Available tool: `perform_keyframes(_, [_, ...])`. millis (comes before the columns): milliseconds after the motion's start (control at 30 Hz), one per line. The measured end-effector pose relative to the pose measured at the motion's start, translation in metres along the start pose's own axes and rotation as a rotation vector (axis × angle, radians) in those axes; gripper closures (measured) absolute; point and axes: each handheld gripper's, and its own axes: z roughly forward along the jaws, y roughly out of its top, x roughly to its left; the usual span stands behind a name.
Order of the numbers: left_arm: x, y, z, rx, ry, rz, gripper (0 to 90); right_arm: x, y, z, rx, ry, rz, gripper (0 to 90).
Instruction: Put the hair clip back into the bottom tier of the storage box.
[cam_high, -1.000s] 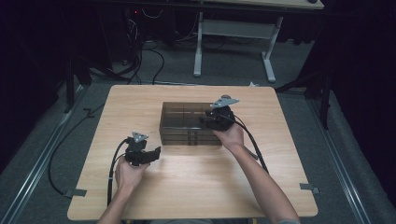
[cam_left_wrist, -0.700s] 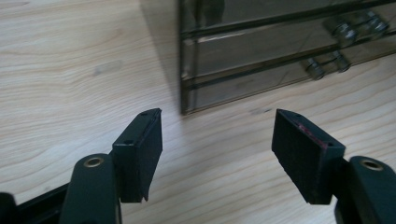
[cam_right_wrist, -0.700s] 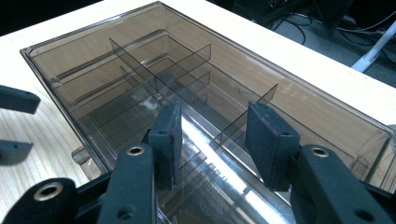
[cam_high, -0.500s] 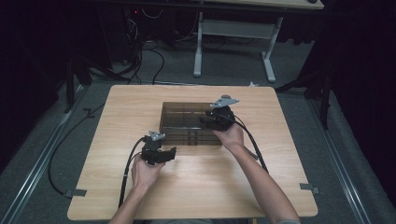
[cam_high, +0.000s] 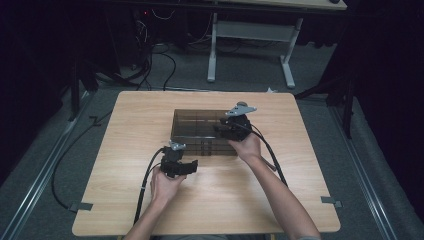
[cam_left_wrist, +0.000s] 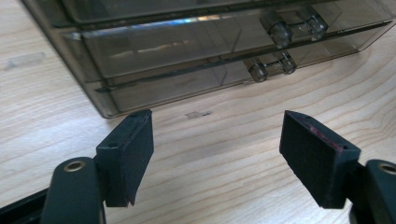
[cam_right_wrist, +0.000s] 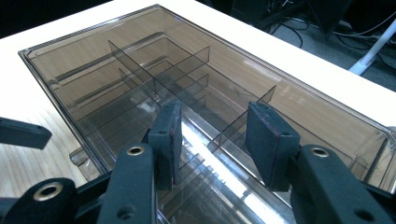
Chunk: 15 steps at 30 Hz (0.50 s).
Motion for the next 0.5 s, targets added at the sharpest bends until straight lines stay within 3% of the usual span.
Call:
perform_keyframes(233, [-0.013,0.000,0.005,0.020,-0.031,-0.055,26.2,-0.001,-0.001,0.000,-0.009,0.003,-0.005,56.8])
perform_keyframes(500, [-0.032,-0.004,0.017,0.048,-0.012,-0.012,28.0,0.000,-0.002,0.000,-0.014,0.001,-0.003,56.8])
